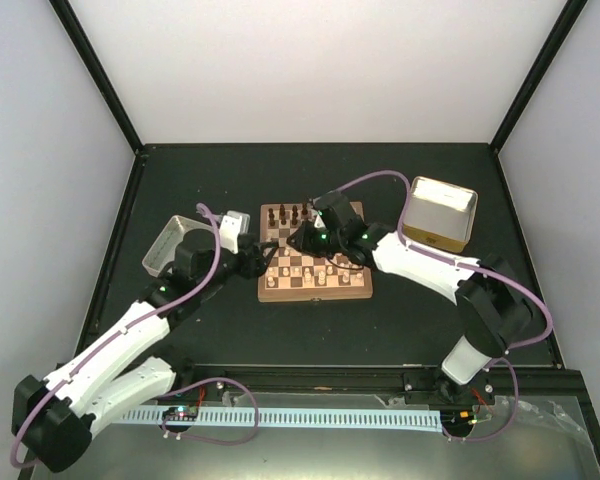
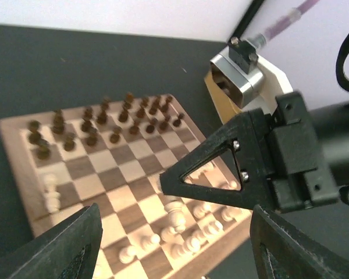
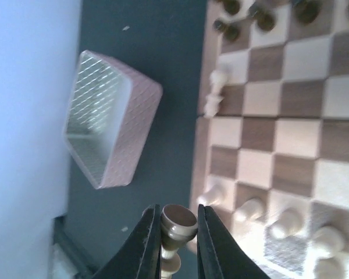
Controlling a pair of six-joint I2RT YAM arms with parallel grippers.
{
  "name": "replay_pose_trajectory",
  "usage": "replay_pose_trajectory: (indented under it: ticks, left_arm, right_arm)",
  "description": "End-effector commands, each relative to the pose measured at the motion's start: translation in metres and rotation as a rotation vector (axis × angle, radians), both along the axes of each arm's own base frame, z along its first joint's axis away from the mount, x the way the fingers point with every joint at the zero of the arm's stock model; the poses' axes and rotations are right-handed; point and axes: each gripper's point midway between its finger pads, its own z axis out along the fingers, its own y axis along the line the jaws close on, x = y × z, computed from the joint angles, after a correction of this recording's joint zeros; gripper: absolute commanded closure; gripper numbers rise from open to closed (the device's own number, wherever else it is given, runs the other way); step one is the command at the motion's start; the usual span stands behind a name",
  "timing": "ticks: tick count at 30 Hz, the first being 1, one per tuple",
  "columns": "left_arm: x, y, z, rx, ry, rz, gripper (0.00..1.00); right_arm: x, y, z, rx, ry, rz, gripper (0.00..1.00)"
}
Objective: Set up the chess pieces on the board
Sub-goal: Place the chess piece on the chessboard.
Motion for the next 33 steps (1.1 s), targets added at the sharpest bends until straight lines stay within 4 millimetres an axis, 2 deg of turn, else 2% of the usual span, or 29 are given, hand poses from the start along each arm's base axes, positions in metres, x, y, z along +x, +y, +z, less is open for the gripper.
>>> replay_pose_trajectory:
  ticks: [1, 6, 10, 15, 25, 33]
  left_arm:
    - [-0.011, -0.033, 0.007, -0.125, -0.038, -0.171, 0.3]
    - [-0.02, -0.034, -0.001, -0.123, -0.065, -0.177, 0.32]
    - [-0.026, -0.033, -0.006, -0.103, -0.067, -0.188, 0.36]
    - [-0.029, -0.019, -0.008, -0.061, -0.083, -0.14, 0.39]
    - [-0.034, -0.031, -0.024, -0.027, -0.022, -0.221, 0.49]
    - [-0.033, -0.044, -0.027, -0.008, 0.011, -0.284, 0.55]
  right_arm:
    - [-0.024, 0.028, 0.029, 0.354, 0.173, 0.023, 0.89]
    - [-0.036, 0.037, 0.041, 0.536, 0.297, 0.024, 0.91]
    - [-0.042, 0.035, 0.038, 0.595, 0.35, 0.016, 0.91]
    - [-0.049, 0.027, 0.032, 0.622, 0.388, 0.011, 0.91]
    - [-0.055, 0.02, 0.04, 0.68, 0.422, -0.003, 0.91]
    - [-0.058, 0.013, 0.038, 0.683, 0.455, -0.032, 0.91]
